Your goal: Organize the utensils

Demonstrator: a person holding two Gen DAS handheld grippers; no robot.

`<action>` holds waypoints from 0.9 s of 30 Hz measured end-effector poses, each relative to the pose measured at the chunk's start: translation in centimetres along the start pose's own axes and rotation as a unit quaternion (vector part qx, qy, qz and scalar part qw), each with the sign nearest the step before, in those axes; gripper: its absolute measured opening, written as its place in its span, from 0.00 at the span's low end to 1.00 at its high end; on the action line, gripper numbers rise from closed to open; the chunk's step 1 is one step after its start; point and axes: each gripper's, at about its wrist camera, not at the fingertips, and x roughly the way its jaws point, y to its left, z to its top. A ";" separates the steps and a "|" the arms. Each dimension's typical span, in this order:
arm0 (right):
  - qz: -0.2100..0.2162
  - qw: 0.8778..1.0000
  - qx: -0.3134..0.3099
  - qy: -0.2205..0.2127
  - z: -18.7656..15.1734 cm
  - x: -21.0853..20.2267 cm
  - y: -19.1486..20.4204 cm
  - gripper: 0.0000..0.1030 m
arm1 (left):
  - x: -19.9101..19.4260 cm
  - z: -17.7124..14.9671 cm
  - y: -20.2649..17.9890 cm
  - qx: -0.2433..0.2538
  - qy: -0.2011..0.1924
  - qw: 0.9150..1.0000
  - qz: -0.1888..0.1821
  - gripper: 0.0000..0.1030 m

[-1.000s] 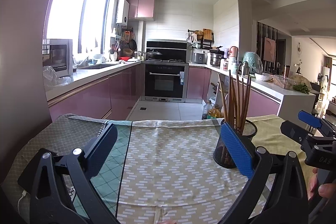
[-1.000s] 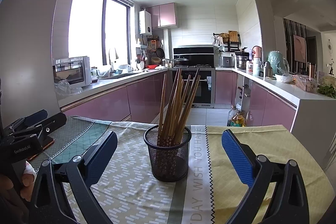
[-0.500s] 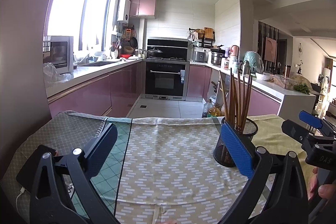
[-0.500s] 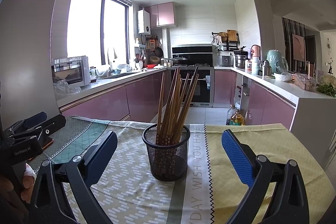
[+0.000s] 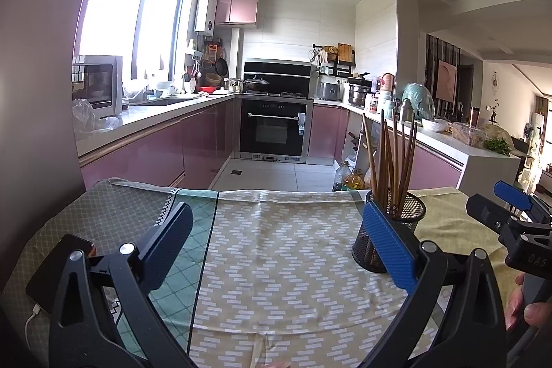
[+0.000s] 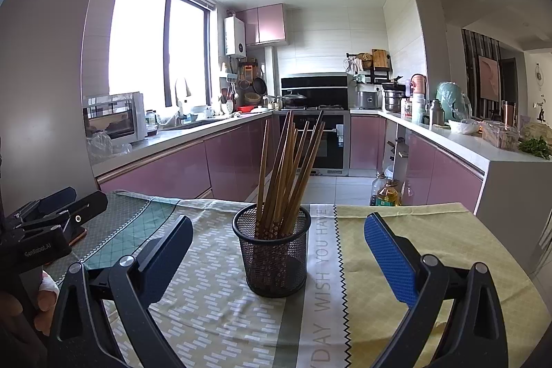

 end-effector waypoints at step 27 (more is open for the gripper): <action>-0.001 1.000 0.006 0.004 -0.2 0.0 -0.1 0.94 | 0.0 -0.1 0.0 0.000 0.001 1.000 0.000 0.94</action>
